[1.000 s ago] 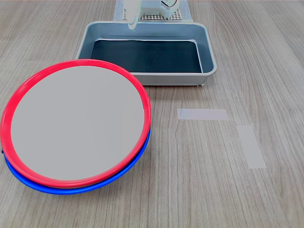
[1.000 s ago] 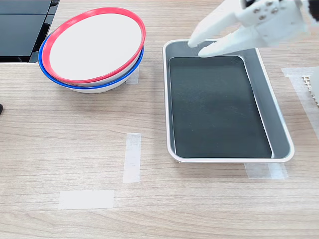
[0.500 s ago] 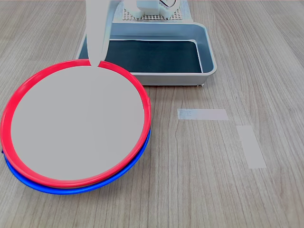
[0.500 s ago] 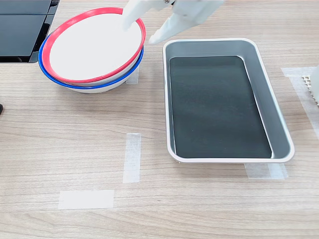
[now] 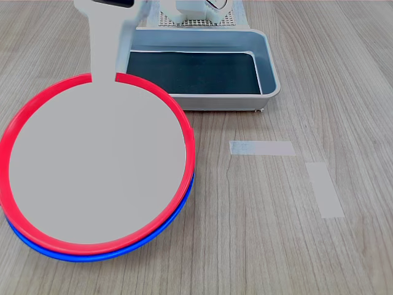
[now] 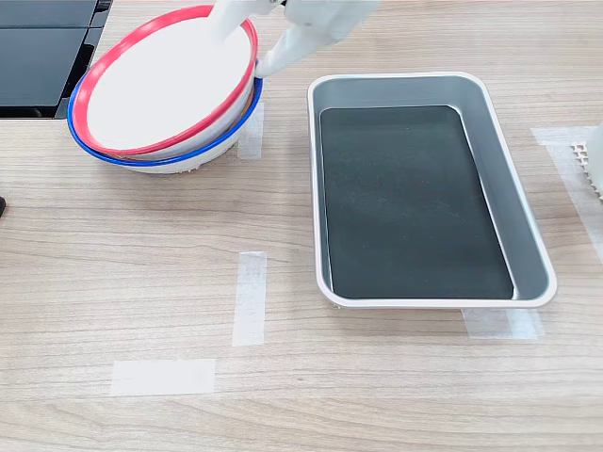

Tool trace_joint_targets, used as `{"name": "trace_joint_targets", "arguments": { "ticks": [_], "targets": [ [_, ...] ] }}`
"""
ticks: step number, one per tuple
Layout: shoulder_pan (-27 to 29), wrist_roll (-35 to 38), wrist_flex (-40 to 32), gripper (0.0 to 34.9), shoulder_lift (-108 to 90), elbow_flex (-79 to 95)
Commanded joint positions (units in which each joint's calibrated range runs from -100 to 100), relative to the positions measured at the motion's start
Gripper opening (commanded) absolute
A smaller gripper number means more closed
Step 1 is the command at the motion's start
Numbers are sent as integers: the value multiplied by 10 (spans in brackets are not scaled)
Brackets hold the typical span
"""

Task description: Lift the stacked dish and set it down on the table.

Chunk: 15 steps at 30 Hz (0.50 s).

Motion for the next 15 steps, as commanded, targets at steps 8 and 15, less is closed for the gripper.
{"name": "trace_joint_targets", "arguments": {
  "ticks": [8,15],
  "targets": [
    [5,14,-14,125,50,-66],
    [4,18,-7,3,56,-68]
  ]
}}
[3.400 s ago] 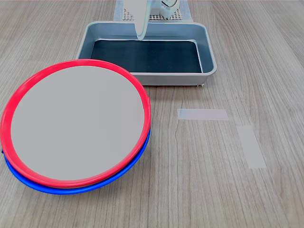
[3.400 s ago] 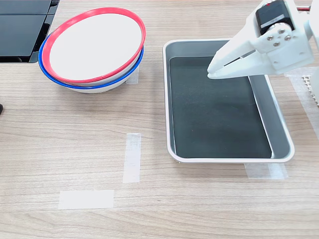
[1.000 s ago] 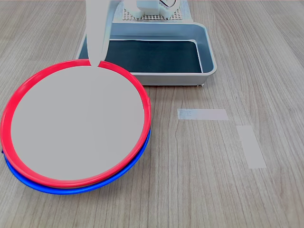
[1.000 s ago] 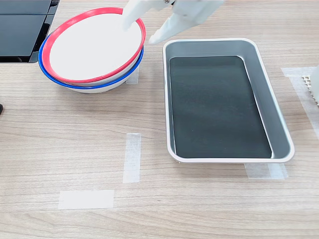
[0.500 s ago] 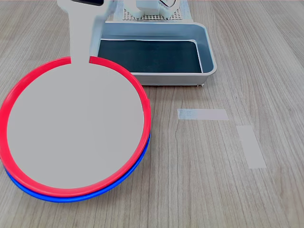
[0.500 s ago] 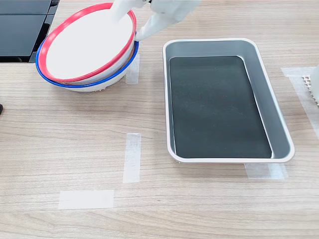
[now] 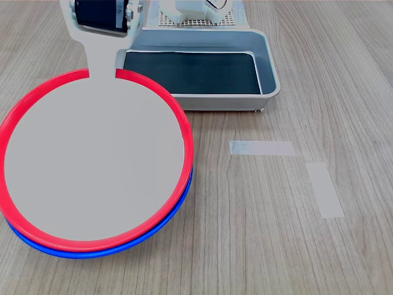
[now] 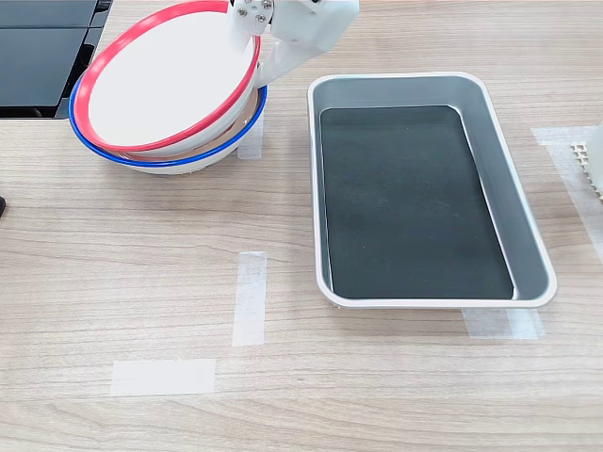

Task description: Lift the stacked dish and set it down on the table.

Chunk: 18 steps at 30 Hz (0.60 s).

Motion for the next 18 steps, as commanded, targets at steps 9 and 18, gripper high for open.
{"name": "trace_joint_targets", "arguments": {
  "ticks": [9,18],
  "targets": [
    [-8,3,15,1,-96,-19],
    [-114,-9,122,0,-156,-73]
  ]
}}
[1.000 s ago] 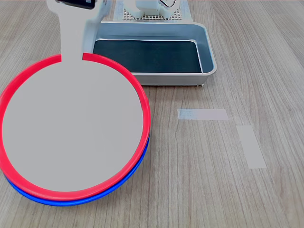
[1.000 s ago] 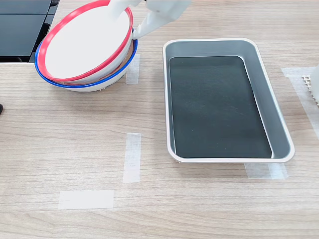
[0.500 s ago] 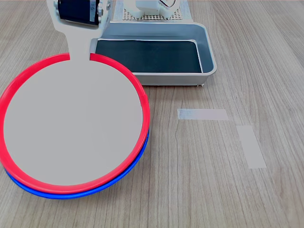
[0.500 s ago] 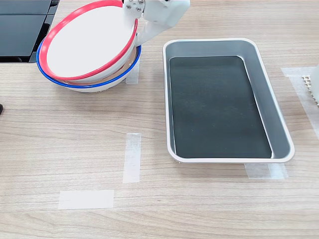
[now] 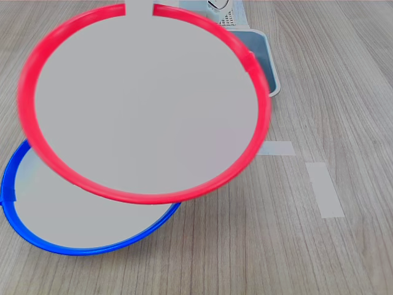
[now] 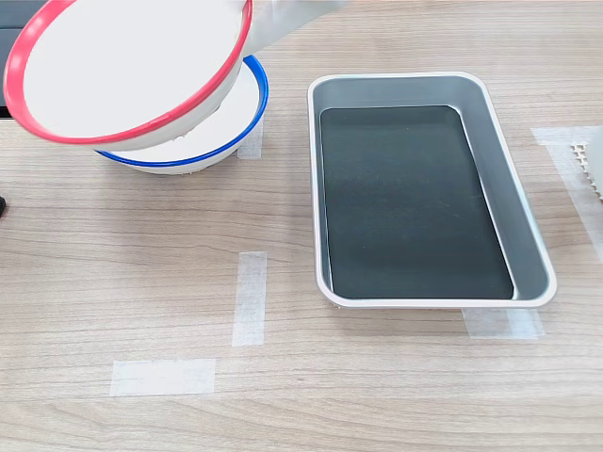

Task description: Lift the stacked dish and set it down on the table.

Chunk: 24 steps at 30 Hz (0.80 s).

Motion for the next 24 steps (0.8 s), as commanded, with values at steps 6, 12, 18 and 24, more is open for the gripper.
{"name": "trace_joint_targets", "arguments": {
  "ticks": [6,12,18,24],
  "targets": [
    [-100,-23,49,0,23,-80],
    [-146,-30,35,0,84,-99],
    [-171,-32,11,0,145,-108],
    [-180,-32,-16,0,185,-110]
  ]
}}
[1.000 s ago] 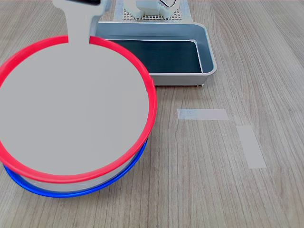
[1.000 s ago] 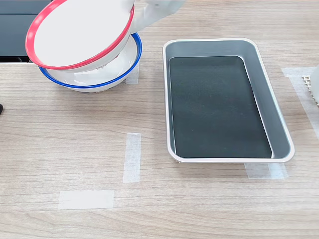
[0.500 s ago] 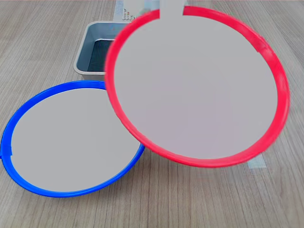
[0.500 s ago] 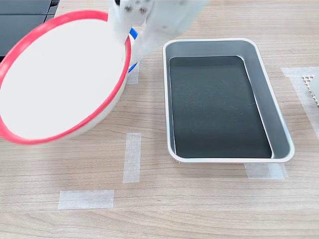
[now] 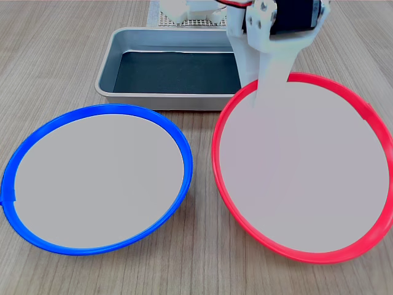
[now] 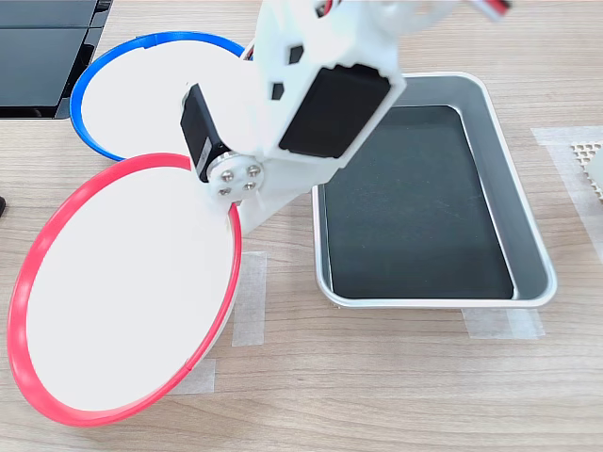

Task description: Lift the stacked dish and set it down on the table.

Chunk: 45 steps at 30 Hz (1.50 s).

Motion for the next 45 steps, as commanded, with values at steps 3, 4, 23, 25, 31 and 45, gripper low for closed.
{"name": "trace_joint_targets", "arguments": {
  "ticks": [3,4,23,25,31,45],
  "targets": [
    [-2,2,-13,0,18,-32],
    [0,3,-16,0,22,-30],
    [12,18,-84,73,-29,126],
    [11,18,-79,88,-44,133],
    [12,17,-24,105,-116,135],
    [103,29,-114,0,-588,512]
  ]
}}
